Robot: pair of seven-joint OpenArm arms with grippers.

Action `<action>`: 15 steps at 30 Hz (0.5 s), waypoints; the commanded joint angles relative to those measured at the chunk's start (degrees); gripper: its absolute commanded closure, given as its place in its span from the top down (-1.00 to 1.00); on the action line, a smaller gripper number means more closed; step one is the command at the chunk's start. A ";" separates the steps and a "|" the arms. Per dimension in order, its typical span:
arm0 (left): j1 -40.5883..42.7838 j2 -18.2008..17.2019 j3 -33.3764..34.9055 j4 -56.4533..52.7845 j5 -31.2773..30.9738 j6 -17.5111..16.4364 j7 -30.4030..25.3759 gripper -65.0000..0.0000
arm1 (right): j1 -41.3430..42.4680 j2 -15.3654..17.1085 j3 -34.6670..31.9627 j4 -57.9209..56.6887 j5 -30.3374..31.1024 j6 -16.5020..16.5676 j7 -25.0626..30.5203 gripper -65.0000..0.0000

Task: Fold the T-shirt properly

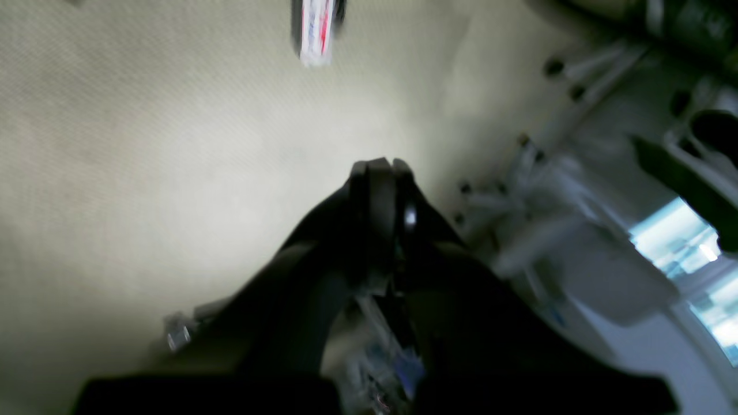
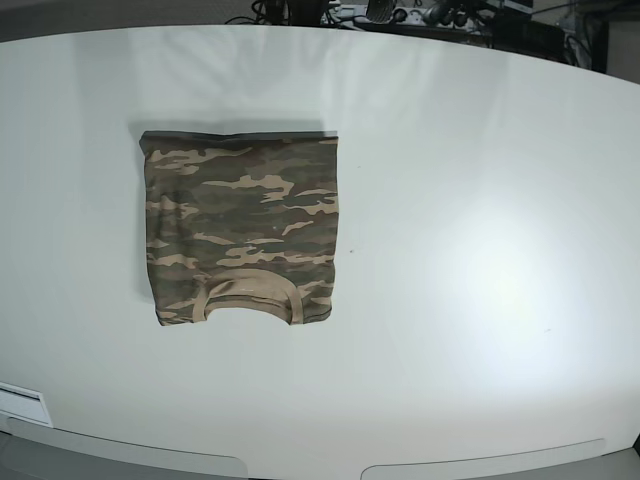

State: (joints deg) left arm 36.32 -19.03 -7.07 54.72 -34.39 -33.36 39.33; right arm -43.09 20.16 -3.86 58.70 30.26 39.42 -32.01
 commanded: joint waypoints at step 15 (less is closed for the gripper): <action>-13.97 2.80 17.46 -18.14 28.83 24.96 -39.45 -1.00 | 18.97 -4.00 -16.33 -14.49 -17.14 -22.10 16.28 -1.00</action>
State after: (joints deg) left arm 21.89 -16.19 10.37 36.27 -5.80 -7.66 0.19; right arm -23.38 16.03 -20.05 44.05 13.37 16.47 -15.81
